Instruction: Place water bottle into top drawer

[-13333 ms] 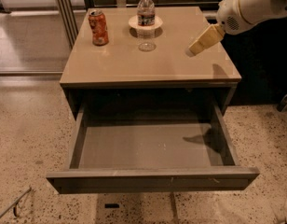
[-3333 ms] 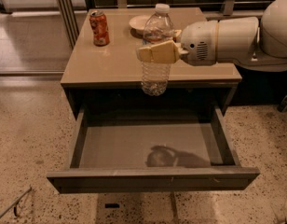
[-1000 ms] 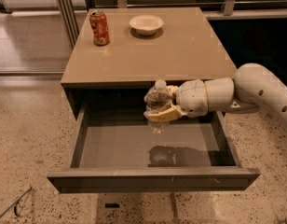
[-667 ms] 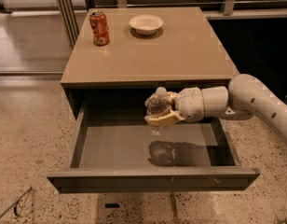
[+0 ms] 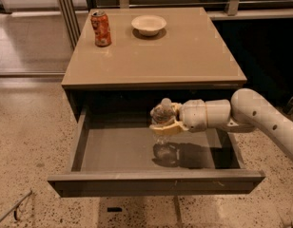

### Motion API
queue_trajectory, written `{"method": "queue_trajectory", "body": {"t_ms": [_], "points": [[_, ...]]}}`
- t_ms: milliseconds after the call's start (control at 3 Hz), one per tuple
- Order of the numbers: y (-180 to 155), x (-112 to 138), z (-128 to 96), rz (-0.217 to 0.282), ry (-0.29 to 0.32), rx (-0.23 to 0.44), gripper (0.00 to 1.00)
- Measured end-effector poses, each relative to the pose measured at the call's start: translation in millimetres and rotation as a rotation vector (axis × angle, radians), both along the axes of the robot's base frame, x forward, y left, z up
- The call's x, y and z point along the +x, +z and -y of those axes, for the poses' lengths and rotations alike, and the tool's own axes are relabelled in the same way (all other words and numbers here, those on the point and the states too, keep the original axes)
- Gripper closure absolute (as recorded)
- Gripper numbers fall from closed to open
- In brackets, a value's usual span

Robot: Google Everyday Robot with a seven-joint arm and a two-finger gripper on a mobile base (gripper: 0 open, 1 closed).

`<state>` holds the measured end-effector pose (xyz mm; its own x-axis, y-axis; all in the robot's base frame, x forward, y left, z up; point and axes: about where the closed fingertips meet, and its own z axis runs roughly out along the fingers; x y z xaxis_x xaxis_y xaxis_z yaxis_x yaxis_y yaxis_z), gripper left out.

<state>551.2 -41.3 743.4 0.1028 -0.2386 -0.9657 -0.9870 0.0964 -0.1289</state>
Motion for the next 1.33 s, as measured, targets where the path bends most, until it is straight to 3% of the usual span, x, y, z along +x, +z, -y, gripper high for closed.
{"method": "queue_trajectory", "body": {"t_ms": [1000,1333], "points": [[-47.3,-1.4,8.6,-0.107,-0.028,0.036,1.0],[-63.8,-4.5,7.7,-0.137,-0.012,-0.014,1.0]]}}
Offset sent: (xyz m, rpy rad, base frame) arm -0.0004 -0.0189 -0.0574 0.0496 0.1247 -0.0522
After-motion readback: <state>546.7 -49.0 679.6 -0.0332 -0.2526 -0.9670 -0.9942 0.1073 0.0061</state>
